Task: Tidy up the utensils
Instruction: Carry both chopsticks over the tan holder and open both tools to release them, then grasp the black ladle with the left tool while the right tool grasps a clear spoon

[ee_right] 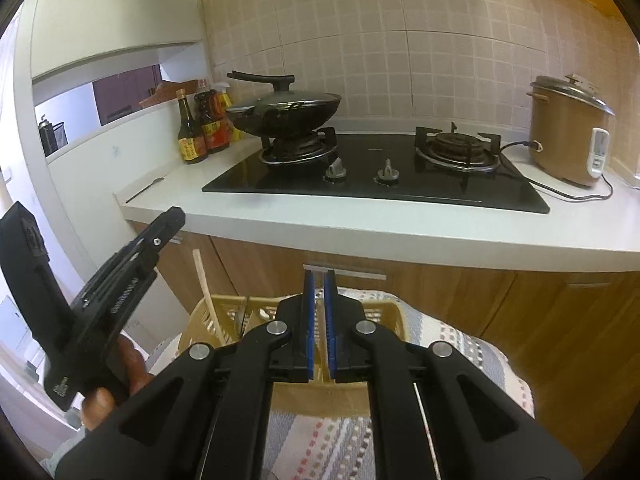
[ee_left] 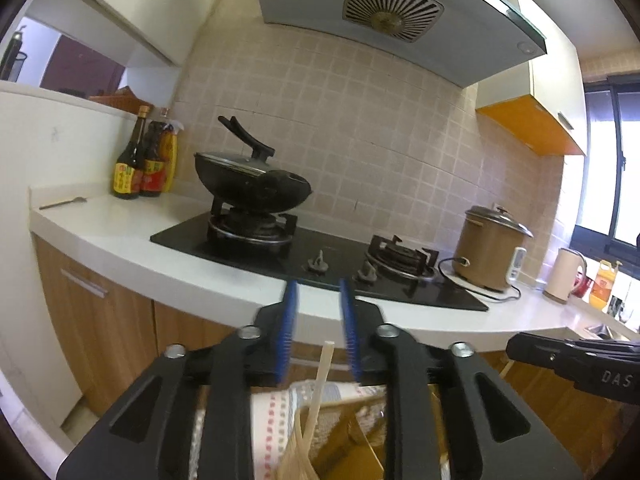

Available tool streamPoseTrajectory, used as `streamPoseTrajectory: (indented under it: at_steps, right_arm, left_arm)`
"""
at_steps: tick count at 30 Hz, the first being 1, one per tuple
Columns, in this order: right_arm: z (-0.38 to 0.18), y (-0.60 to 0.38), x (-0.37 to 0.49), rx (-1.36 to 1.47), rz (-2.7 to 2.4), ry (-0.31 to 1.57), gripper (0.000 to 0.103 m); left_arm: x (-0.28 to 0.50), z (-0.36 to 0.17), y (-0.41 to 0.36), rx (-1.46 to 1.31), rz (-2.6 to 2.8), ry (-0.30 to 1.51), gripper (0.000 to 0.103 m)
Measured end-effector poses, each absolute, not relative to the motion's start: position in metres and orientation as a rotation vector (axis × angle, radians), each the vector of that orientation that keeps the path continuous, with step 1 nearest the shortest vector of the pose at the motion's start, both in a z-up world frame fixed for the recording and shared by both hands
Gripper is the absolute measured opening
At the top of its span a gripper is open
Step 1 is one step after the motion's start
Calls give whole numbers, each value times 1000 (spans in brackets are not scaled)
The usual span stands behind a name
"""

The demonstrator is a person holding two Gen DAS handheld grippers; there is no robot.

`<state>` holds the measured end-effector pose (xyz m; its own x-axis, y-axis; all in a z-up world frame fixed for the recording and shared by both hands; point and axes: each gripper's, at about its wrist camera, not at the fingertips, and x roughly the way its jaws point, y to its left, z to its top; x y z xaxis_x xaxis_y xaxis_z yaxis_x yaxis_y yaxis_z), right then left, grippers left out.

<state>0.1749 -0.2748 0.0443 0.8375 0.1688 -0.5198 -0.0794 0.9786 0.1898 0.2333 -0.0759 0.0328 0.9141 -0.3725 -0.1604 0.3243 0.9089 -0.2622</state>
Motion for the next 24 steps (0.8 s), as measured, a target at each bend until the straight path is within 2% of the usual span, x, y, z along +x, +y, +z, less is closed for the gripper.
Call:
streamPoseTrajectory:
  at_steps: [2,3,6,9,16,20,24]
  right_arm:
    - [46,-278,166,192,145,568,22]
    - [47,-279,162,202,148,566,31]
    - [49,-278,147,202,144,563,38]
    - [49,-273,130,188,143,576,38]
    - [31,-267,98,182,146,628,38]
    - [11,-268,92,188,135,690,38]
    - [-21,-266,97,166,133,830,38]
  left_arm:
    - [222,37,-70,-233,-367,214,40]
    - [217,40,-68,-229,-361,214,40]
    - [196,46,-58,-227,-352,217,44]
    - [181,50,-51,-226,-352,256,45]
    - [157,33,-41,-186,-394,504,47]
    - [152,0,-33,-174,-392,713,48]
    - [154,-49,-20,-201,-368,931,52]
